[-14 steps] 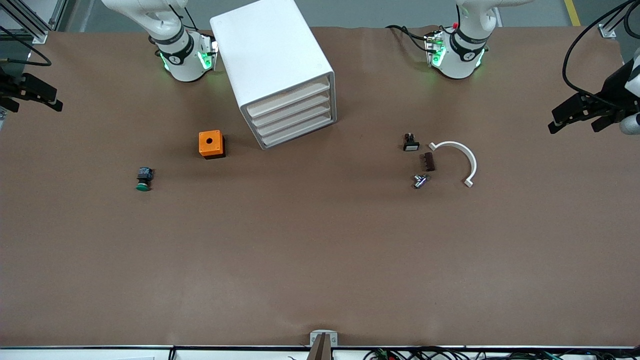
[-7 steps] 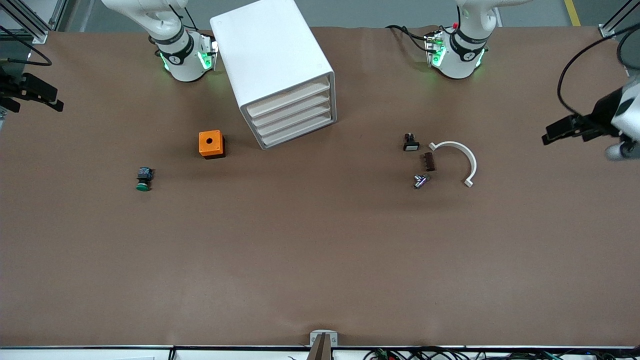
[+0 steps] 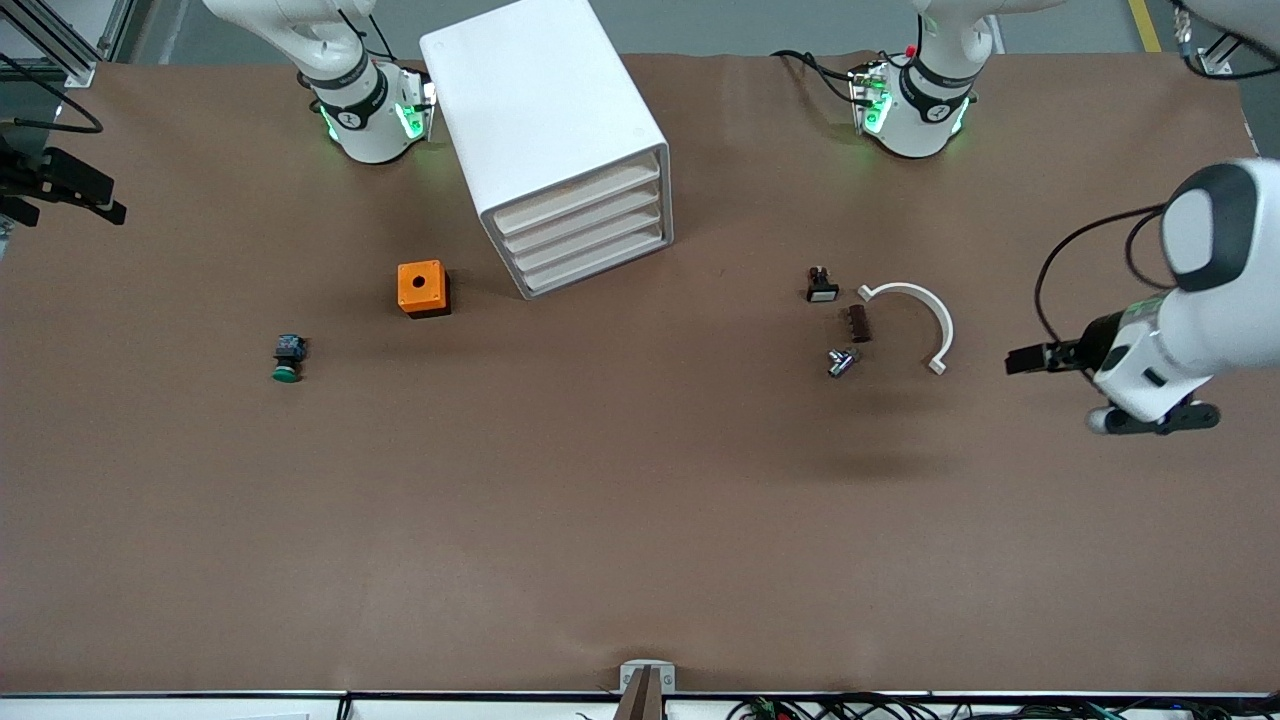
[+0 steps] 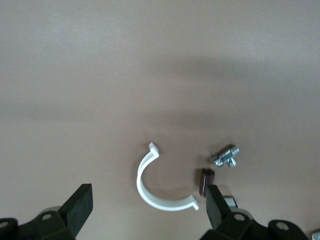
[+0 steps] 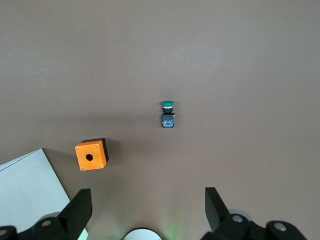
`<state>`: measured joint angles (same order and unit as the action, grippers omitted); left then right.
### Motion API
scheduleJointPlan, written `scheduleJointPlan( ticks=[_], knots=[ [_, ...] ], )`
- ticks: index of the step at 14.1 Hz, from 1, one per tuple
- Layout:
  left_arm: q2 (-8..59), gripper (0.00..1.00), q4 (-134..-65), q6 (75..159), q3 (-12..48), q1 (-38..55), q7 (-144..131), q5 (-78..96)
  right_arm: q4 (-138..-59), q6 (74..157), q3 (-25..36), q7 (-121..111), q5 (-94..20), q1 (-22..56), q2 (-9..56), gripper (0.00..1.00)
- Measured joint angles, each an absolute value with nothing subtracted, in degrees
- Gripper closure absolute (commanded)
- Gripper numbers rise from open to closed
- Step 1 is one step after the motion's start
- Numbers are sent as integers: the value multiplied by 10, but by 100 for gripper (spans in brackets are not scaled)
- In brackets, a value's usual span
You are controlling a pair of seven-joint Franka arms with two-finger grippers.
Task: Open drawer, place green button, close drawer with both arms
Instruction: 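Reach the left gripper toward the cabinet while the right gripper reaches the button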
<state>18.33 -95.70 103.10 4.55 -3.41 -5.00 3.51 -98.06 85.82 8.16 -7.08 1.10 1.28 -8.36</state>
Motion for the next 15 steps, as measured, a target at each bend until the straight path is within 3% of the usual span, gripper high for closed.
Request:
scheduleJointPlan(
  ticks=[7, 11, 15],
  knots=[
    [259, 0, -932, 1053, 50, 53, -311, 45, -969, 870, 83, -71, 11, 11, -56, 0],
    [287, 0, -873, 993, 50, 104, -548, 124, -966, 890, 83, -71, 12, 10, -32, 0],
    [319, 0, -839, 966, 50, 133, -729, 220, -938, 902, 85, -71, 12, -9, 35, 0]
  ],
)
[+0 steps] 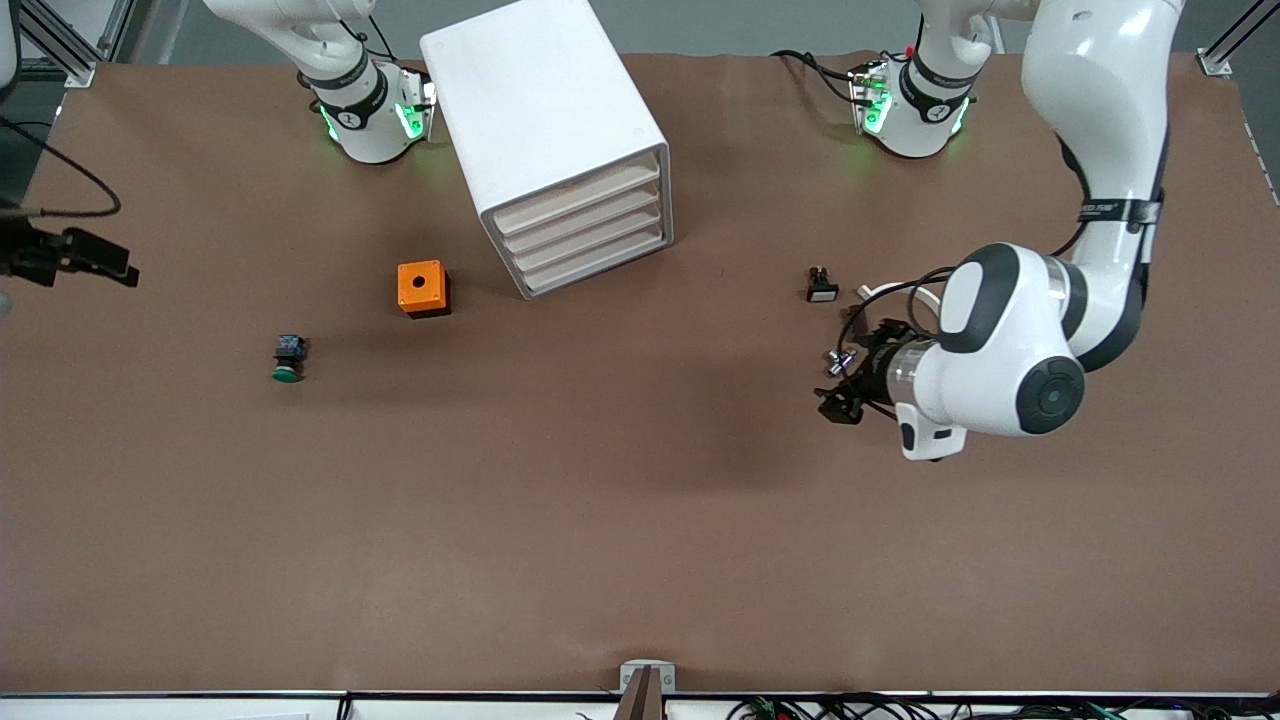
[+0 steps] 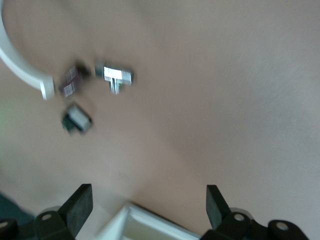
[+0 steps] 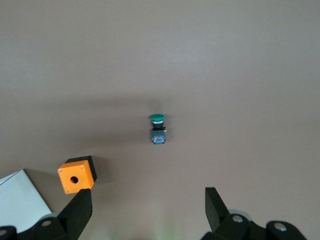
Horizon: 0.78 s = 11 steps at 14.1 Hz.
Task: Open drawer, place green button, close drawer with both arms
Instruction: 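Reach the left gripper toward the cabinet while the right gripper reaches the button, then grasp the drawer front with the left gripper while the right gripper grasps the button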
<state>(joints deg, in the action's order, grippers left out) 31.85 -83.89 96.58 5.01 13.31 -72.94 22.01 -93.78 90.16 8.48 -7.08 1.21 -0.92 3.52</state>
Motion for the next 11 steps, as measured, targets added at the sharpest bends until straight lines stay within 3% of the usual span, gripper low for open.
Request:
scheduleJointPlan(
  ticks=[5, 11],
  knots=[
    [367, 0, -835, 965, 51, 162, -966, 340, -918, 918, 85, -72, 12, -22, 84, 0],
    [436, 0, -801, 965, 65, 196, -1160, 440, -1119, 1173, 86, -69, 10, -27, 98, 0]
  ],
)
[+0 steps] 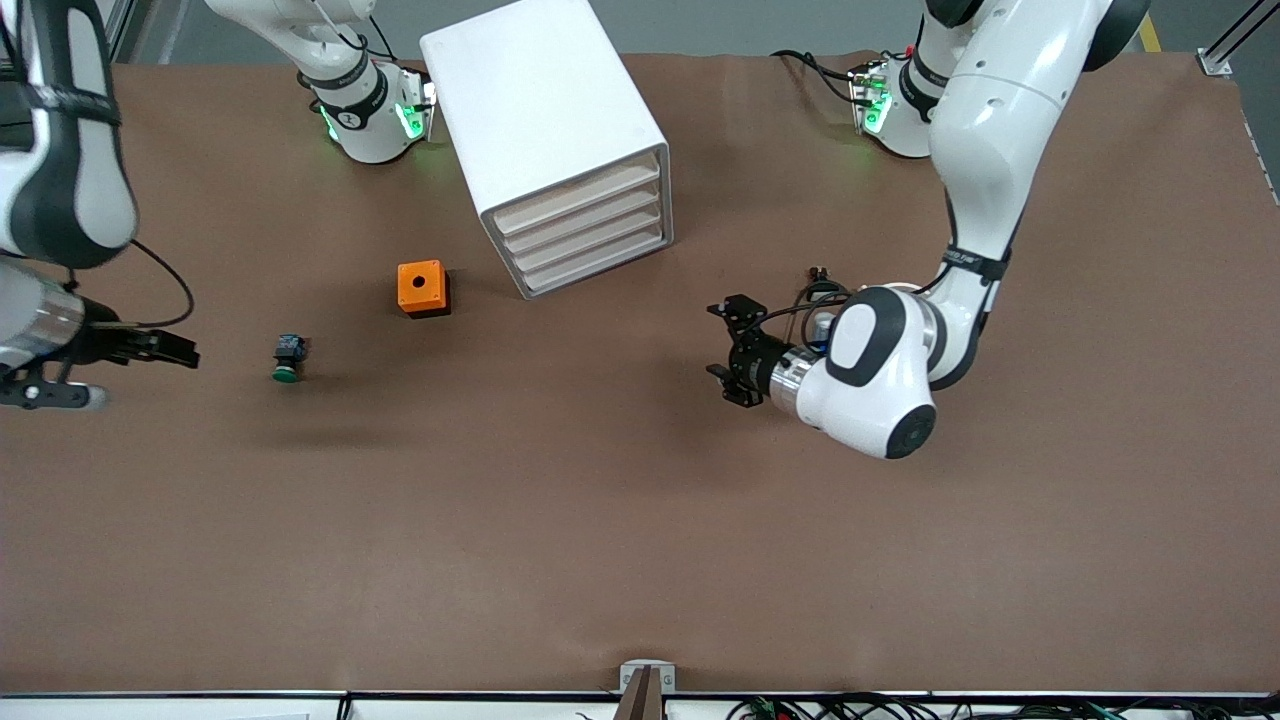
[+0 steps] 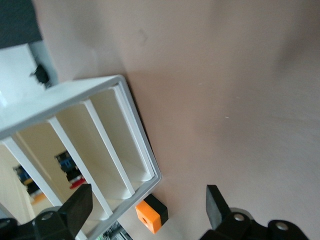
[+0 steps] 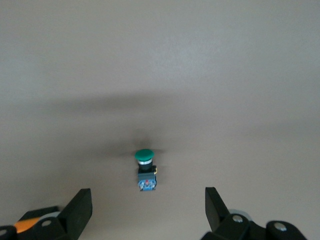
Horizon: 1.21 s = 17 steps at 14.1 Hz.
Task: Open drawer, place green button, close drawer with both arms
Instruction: 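Grasp the drawer front with the left gripper while the right gripper grasps the button, then pull the white drawer out with the left gripper while the right gripper lifts the button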
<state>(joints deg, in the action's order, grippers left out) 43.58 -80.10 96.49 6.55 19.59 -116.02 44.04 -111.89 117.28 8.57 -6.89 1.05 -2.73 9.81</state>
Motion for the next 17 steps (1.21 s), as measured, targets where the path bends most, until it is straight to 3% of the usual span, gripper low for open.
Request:
scheduleJointPlan(
  ticks=[6, 8, 17],
  knots=[
    [502, 0, -794, 919, 68, 221, -1234, 528, -1307, 1389, 87, -41, 6, -37, 93, 0],
    [519, 18, -794, 903, 69, 234, -1241, 547, -1349, 1429, 86, -39, 6, -37, 92, 0],
    [560, 22, -793, 878, 71, 294, -1246, 590, -1416, 1539, 81, -39, 6, -36, 101, 0]
  ],
)
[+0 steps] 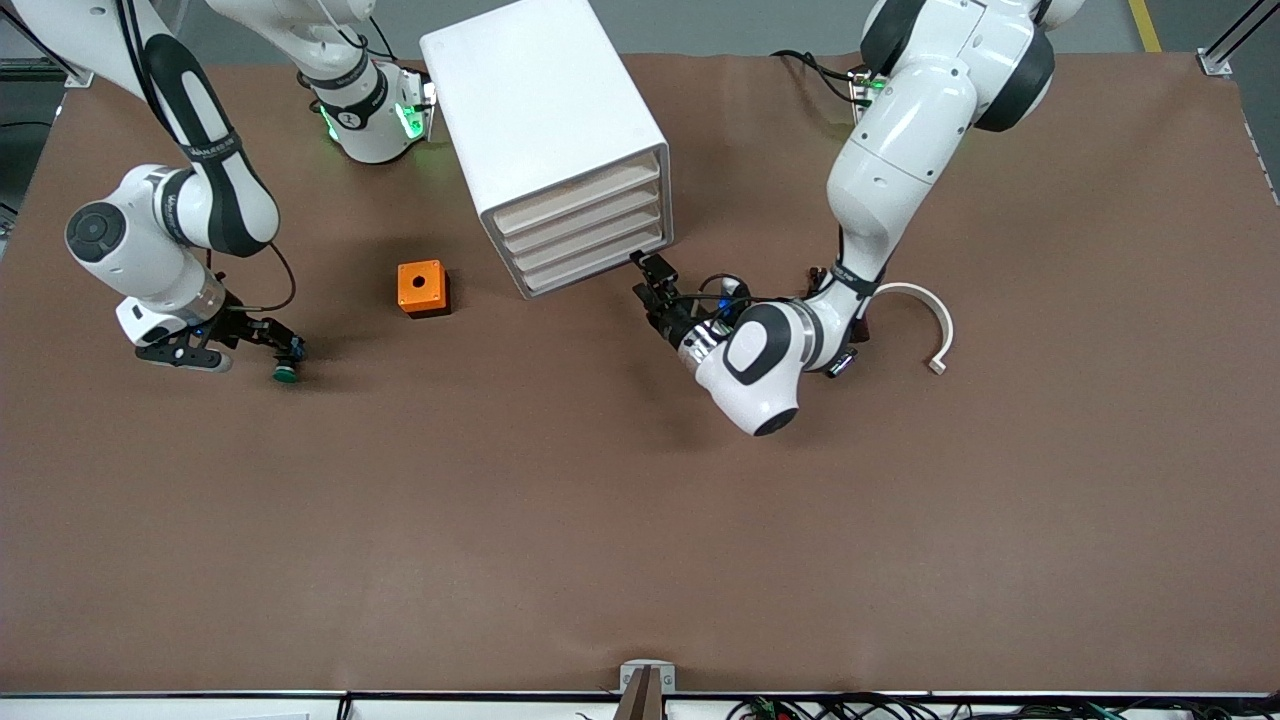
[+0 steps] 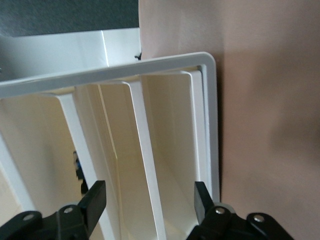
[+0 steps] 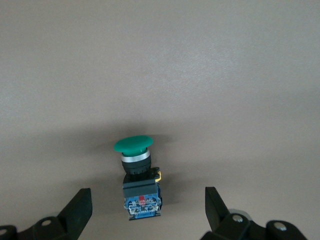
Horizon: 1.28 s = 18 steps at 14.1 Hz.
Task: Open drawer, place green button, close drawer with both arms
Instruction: 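Pull the white drawer out with the left gripper while the right gripper lifts the button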
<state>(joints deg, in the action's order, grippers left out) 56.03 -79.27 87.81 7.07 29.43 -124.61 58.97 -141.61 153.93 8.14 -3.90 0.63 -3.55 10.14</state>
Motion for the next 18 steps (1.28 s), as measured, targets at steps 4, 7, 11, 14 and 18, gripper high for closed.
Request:
scheduleJointPlan(
  ticks=[4, 7, 11, 14, 18],
  knots=[
    [568, 24, -794, 857, 71, 330, -1248, 590, -1418, 1561, 79, -39, 6, -31, 125, 0],
    [575, 36, -799, 853, 71, 340, -1248, 590, -1418, 1588, 79, -38, 6, -32, 151, 0],
    [582, 44, -805, 843, 71, 344, -1248, 590, -1418, 1596, 80, -37, 6, -33, 175, 54],
    [583, 51, -806, 833, 71, 353, -1248, 590, -1418, 1596, 80, -36, 6, -33, 177, 100],
    [583, 76, -807, 828, 71, 360, -1248, 590, -1417, 1593, 80, -27, 1, -33, 177, 100]
  ],
)
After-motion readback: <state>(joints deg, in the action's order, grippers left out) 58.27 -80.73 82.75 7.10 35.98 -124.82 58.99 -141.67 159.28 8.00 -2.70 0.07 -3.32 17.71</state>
